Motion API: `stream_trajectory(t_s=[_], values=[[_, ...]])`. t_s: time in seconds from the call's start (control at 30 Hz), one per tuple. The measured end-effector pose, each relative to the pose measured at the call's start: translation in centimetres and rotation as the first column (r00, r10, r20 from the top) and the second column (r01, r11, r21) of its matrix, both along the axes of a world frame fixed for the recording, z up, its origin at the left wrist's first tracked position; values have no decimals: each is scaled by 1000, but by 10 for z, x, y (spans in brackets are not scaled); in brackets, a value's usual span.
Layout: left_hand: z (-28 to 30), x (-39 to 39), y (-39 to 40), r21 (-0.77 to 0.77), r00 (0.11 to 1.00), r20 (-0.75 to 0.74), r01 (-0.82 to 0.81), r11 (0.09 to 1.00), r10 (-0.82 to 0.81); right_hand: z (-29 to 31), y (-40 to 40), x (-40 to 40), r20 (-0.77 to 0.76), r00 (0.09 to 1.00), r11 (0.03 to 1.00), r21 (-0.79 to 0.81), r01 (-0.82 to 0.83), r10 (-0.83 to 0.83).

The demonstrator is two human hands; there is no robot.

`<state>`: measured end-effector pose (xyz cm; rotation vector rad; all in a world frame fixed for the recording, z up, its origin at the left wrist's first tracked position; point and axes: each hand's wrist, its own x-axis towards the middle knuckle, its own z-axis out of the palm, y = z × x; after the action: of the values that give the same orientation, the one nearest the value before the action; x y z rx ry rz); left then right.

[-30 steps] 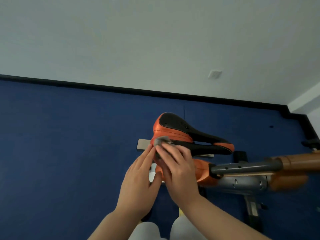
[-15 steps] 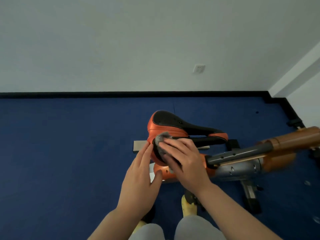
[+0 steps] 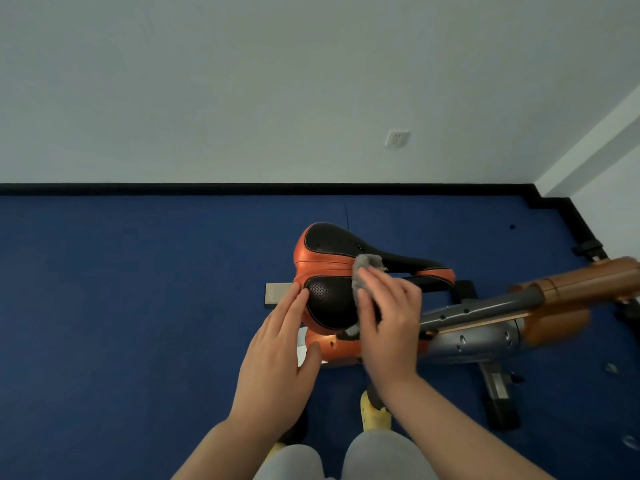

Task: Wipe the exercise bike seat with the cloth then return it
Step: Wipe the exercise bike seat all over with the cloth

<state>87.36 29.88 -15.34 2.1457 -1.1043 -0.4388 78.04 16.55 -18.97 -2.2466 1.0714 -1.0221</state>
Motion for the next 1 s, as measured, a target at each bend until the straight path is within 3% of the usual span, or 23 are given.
stream_trajectory(t_s=[0.03, 0.17, 0.2, 0.3, 0.37, 0.43, 0.57, 0.63, 0.73, 0.8, 1.0], values=[[1, -2, -2, -9, 1000, -9, -10, 1000, 10, 0, 10, 6, -11, 1000, 1000, -15, -21, 21], [2, -7, -6, -38, 998, -30, -47, 998, 46, 0, 16, 5, -161, 900, 887, -170, -430, 405], [2, -7, -6, -35, 998, -22, -52, 998, 51, -1, 9, -1, -169, 900, 886, -174, -429, 403], [3, -9, -8, -13, 998, 18, -57, 998, 58, -2, -7, -17, -42, 993, 994, -30, -108, 107], [2, -14, -13, -8, 997, 44, -59, 998, 60, -2, -7, -17, -21, 1000, 1000, 14, 6, -6], [0, -20, -20, -9, 996, 70, -53, 999, 53, 0, -1, -10, -37, 998, 999, -8, -46, 46], [-2, -27, -32, -2, 995, 98, -26, 1000, 26, 7, -4, -7, -146, 931, 930, -109, -351, 334], [-2, -28, -35, 12, 993, 119, -6, 1000, 5, 4, -18, -20, -158, 939, 934, -139, -329, 307], [-2, -32, -40, 28, 990, 141, -9, 1000, 5, 0, -39, -44, -89, 991, 993, -63, -105, 99], [-2, -37, -47, 46, 987, 163, -4, 999, -4, -1, -39, -44, -83, 996, 999, -17, -41, 39], [-2, -55, -67, 94, 987, 161, 1, 996, -16, 1, -45, -40, -210, 922, 923, -142, -357, 325]])
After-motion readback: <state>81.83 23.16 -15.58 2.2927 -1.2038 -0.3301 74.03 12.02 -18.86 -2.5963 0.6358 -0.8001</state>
